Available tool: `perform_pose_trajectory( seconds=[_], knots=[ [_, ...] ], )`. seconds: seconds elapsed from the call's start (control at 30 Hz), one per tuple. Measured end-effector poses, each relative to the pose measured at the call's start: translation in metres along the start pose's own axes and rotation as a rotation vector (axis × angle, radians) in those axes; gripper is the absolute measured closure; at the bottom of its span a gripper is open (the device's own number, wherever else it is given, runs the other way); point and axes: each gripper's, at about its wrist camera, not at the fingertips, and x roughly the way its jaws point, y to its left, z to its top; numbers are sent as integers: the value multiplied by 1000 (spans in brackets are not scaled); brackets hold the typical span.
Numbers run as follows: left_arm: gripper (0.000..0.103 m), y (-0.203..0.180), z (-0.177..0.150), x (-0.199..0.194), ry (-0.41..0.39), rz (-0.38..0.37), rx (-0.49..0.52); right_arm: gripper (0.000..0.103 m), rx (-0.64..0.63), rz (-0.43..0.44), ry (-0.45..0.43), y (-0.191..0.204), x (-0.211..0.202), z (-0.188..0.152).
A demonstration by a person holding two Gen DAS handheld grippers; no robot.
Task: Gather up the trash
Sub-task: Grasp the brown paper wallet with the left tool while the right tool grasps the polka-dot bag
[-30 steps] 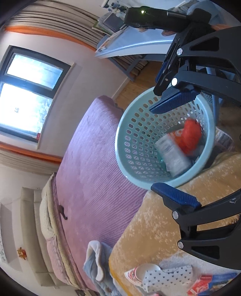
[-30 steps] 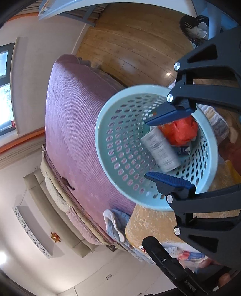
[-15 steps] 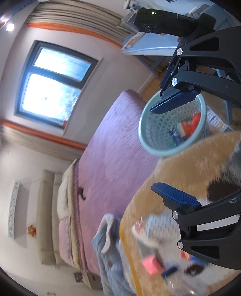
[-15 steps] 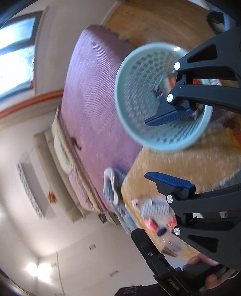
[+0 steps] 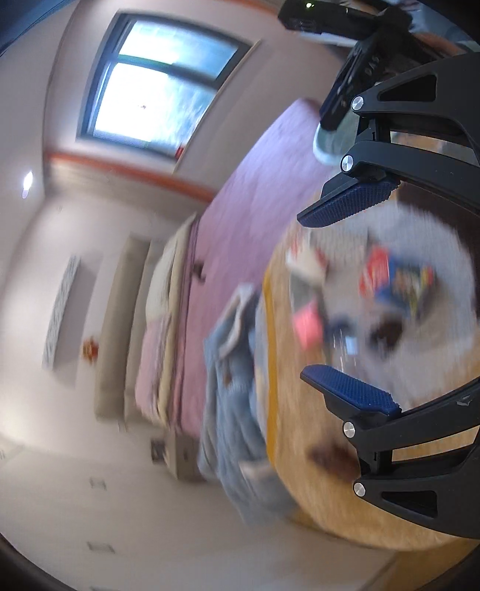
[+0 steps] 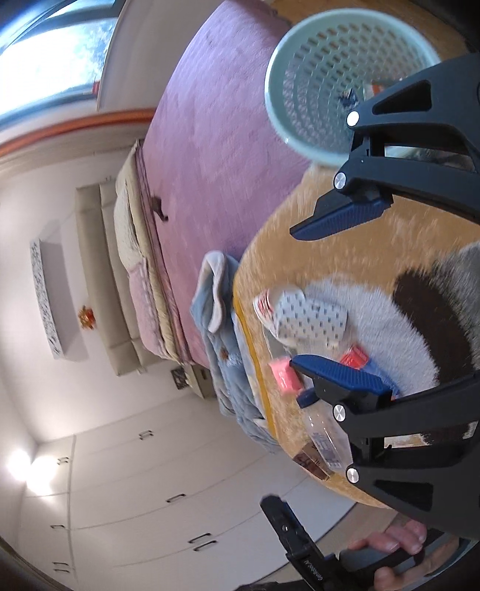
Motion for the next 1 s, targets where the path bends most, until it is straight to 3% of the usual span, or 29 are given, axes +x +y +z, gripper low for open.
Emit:
perform_pose_trajectory(
  seconds=[0.27, 0.4, 0.63, 0.73, 0.83, 0.87, 0.97, 1.0],
  knots=[
    [29, 122, -10, -1, 15, 161, -163, 42, -62, -47, 89, 31, 76, -4],
    [29, 164, -13, 12, 58, 166, -195, 42, -45, -99, 87, 30, 103, -11],
    [29, 181, -27, 48, 144, 90, -216, 41, -14, -103, 125, 22, 131, -18],
    [28, 183, -34, 59, 153, 61, -233, 34, -36, -116, 118, 25, 132, -20],
    [30, 186, -40, 72, 175, 86, -234, 34, -53, -114, 154, 30, 141, -21],
    [32, 186, -42, 76, 185, 91, -234, 34, -52, -115, 161, 29, 143, -22],
    [52, 189, -48, 85, 216, 101, -234, 34, -49, -107, 204, 29, 151, -23],
    [53, 189, -48, 86, 216, 109, -230, 34, -47, -107, 220, 29, 154, -24]
  ],
)
